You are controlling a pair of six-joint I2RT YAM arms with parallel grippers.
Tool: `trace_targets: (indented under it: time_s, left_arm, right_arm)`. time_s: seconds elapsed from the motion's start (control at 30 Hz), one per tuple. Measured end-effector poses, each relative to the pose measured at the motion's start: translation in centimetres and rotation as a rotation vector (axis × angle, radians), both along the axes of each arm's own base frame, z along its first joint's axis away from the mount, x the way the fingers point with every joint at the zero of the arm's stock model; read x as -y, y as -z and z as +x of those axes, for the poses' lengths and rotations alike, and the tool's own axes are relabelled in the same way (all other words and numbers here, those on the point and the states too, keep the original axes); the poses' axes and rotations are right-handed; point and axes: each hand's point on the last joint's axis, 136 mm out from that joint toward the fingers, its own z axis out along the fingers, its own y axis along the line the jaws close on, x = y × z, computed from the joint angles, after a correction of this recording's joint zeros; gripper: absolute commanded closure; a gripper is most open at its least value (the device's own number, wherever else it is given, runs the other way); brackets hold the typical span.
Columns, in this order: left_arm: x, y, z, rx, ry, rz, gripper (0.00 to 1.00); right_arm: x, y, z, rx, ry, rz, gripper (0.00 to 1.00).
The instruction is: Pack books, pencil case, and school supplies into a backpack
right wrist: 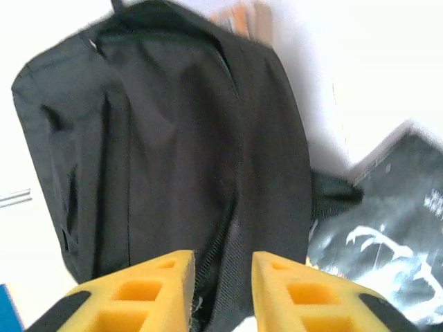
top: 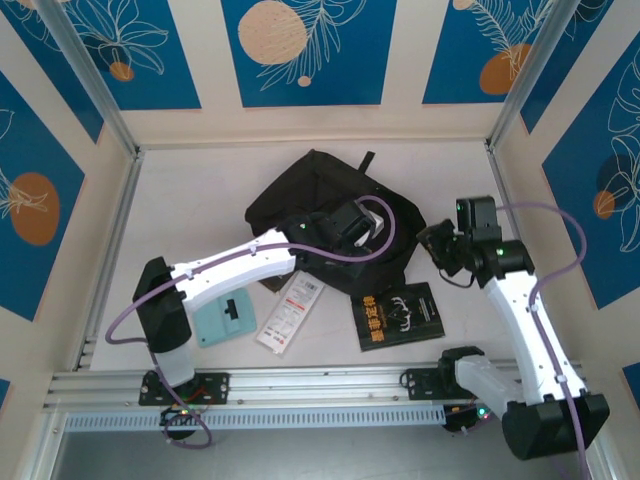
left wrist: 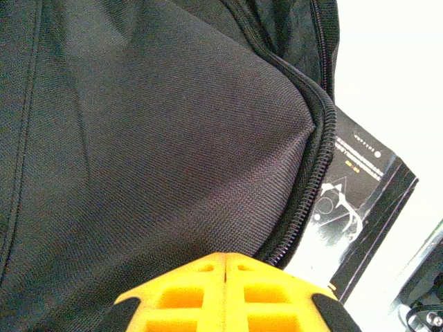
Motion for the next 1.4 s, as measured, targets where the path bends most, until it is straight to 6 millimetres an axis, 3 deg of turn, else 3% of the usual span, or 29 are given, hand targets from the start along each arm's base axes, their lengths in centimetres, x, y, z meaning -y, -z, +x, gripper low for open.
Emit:
trace_targets:
  time_s: [0.17,0.33,0.53,0.73,1.13,1.4]
  left_arm:
    - [-0.6,0.7,-0.5,-0.021,-0.008,0.001,1.00]
    - [-0.9,0.1,-0.7,-0.020,-0.018,-0.020,1.00]
    - [-1.2,-0.7,-0.7,-0.013,-0.024,-0.036,1.00]
    - [-1.5,-0.4,-0.7,-0.012,-0.031,-0.024,1.00]
    - [-5.5,2.9,0.3,0.037,-0.111,0.163,1.00]
    - [-7.0,3.3,0.8,0.087,-0.126,0.235,1.00]
  right_arm:
    - [-3.2,2.9,-1.4,-0.081,-0.035,0.174,0.53]
    - [-6.6,2.6,-0.9,-0.040,-0.130,0.271,0.53]
    - [-8.6,3.2,-1.0,-0.043,-0.184,0.286,0.59]
    - [-8.7,5.2,-0.9,-0.109,-0.157,0.259,0.99]
    - [-8.6,6.2,-1.4,-0.121,-0.164,0.182,1.00]
    - [-8.2,6.6,-1.6,-0.120,-0.171,0.144,1.00]
